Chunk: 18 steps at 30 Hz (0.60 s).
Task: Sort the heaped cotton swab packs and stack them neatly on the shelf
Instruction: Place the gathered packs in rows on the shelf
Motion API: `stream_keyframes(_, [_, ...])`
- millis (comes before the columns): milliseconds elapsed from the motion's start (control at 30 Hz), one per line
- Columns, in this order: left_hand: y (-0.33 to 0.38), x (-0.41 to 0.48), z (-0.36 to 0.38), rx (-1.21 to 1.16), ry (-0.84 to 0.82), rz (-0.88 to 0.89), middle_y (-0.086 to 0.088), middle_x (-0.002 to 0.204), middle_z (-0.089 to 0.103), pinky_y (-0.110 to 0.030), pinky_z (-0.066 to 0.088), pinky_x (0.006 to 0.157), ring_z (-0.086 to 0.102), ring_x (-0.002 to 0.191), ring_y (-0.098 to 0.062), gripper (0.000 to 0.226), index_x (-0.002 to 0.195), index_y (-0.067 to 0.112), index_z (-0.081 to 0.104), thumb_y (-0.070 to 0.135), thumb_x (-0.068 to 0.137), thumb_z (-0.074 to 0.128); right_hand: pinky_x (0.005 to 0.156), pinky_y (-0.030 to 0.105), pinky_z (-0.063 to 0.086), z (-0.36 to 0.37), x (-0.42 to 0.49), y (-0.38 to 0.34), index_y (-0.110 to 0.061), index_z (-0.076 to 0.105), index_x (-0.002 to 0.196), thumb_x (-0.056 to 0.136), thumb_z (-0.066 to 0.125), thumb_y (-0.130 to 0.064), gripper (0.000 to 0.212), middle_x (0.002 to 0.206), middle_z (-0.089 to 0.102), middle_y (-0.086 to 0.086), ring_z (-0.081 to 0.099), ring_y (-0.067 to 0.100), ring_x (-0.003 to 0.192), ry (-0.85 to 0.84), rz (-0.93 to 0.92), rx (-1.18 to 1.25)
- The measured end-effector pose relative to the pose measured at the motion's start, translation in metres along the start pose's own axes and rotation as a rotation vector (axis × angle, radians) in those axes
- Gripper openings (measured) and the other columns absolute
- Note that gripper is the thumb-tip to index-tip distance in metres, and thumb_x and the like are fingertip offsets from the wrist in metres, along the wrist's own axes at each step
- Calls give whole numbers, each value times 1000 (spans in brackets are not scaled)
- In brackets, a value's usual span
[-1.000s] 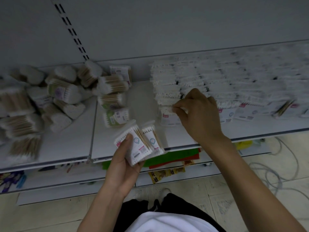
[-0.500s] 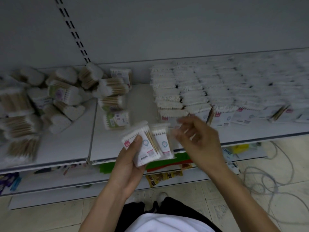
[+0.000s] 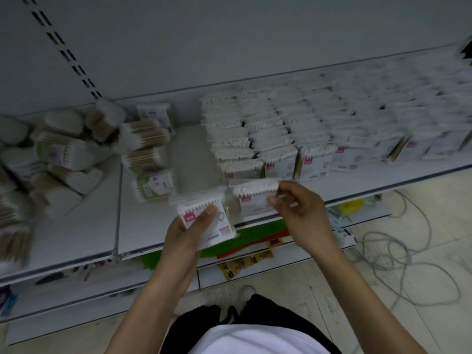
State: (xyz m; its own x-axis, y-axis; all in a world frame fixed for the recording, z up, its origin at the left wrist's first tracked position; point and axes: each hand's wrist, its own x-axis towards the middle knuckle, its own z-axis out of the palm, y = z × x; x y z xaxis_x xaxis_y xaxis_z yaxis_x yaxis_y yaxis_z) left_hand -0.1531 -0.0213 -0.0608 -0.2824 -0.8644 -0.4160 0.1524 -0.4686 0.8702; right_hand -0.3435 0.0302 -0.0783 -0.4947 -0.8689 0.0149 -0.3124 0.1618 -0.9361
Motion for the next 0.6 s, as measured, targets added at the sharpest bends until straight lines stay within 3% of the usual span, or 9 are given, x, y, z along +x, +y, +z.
stream_keyframes(67, [0, 1, -4, 150, -6, 59, 2, 91, 76, -33, 54, 83, 71, 90, -17, 25, 93, 19, 70, 29, 70, 66, 65, 3, 41, 6, 8, 0, -24, 60, 98, 87, 68, -15, 16, 84, 59, -20, 56, -13, 77, 0, -32, -40])
stream_keyframes(133, [0, 2, -8, 335, -64, 129, 10, 100, 73, -20, 54, 78, 69, 97, -12, 35, 105, 30, 65, 34, 70, 68, 64, 2, 40, 14, 14, 0, -23, 60, 96, 86, 69, -15, 15, 82, 58, -22, 55, -14, 75, 17, -73, -74])
stream_keyframes(233, [2, 9, -9, 711, -211, 295, 12, 145, 43, -21, 40, 102, 44, 130, -3, 40, 109, 62, 56, 45, 77, 73, 63, 3, 40, 21, 19, 0, -20, 61, 94, 84, 71, -16, 15, 80, 57, -24, 56, -12, 72, 64, -134, -112])
stream_keyframes(267, [4, 12, -5, 795, -258, 347, 8, 154, 30, -23, 33, 109, 34, 137, -3, 37, 105, 67, 55, 48, 79, 72, 62, 3, 40, 22, 19, 0, -22, 59, 94, 83, 72, -16, 18, 80, 58, -24, 56, -12, 72, 80, -143, -109])
stream_keyframes(333, [6, 20, 6, 826, -309, 358, 8, 161, 11, -31, 32, 113, 25, 143, -6, 55, 107, 79, 40, 43, 80, 73, 62, 4, 41, 23, 20, 2, -25, 58, 96, 83, 73, -17, 21, 81, 58, -25, 56, -11, 72, 96, -145, -113])
stream_keyframes(400, [6, 27, 15, 760, -329, 356, -2, 160, 18, -35, 39, 109, 38, 137, -12, 68, 108, 86, 25, 46, 79, 73, 65, 6, 44, 25, 20, 6, -20, 61, 101, 85, 71, -16, 19, 86, 63, -18, 56, -9, 74, 83, -139, -131])
stream_keyframes(467, [4, 34, 17, 682, -344, 379, -8, 150, 37, -40, 46, 103, 52, 125, -12, 56, 111, 81, 35, 52, 75, 66, 73, 9, 48, 26, 19, 10, -11, 65, 111, 87, 66, -8, 25, 97, 67, -5, 58, -7, 81, 43, -137, -137])
stream_keyframes(600, [-5, 38, 16, 649, -302, 448, 1, 140, 50, -47, 43, 105, 51, 126, -12, 46, 110, 76, 44, 49, 78, 62, 73, 1, 41, 27, 15, 11, -11, 63, 122, 87, 60, -3, 36, 103, 66, -4, 55, -7, 80, 13, -154, -171])
